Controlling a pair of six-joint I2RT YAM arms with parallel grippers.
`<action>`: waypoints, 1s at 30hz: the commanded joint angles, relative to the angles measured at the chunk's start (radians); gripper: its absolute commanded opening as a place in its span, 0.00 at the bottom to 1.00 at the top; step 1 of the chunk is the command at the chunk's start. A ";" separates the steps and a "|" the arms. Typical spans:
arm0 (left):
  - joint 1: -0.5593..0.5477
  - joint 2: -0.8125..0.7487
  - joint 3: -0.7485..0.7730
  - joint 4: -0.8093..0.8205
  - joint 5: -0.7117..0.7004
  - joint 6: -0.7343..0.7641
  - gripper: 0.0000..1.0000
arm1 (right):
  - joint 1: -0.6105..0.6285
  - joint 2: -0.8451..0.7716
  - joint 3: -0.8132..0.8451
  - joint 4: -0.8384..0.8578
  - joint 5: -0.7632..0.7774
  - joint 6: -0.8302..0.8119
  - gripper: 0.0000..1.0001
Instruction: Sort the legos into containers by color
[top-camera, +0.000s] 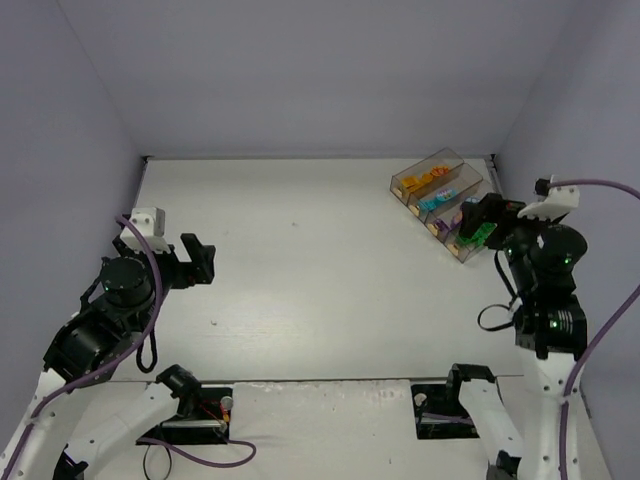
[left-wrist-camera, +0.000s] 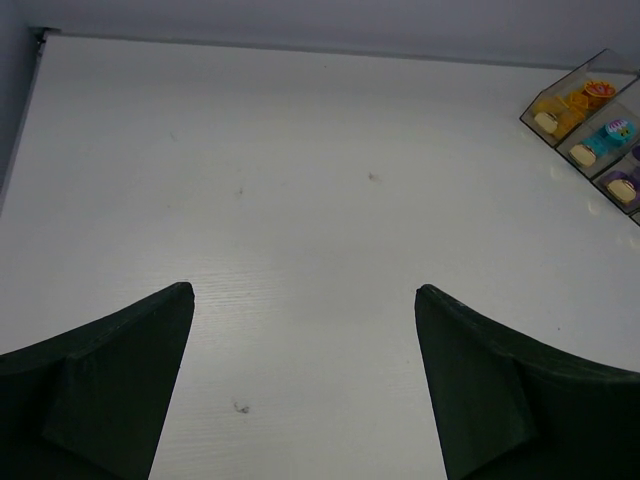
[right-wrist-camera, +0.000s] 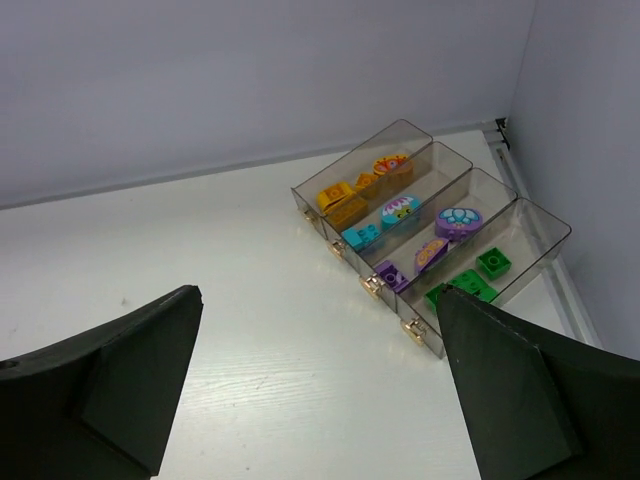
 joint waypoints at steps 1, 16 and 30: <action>0.003 0.028 0.064 -0.056 -0.054 -0.074 0.85 | 0.076 -0.102 -0.045 -0.010 0.089 -0.001 1.00; 0.003 0.028 0.073 -0.179 -0.127 -0.113 0.85 | 0.217 -0.323 -0.050 -0.092 0.054 -0.006 1.00; 0.003 0.055 0.042 -0.156 -0.061 -0.171 0.85 | 0.277 -0.331 -0.088 -0.102 0.271 0.111 1.00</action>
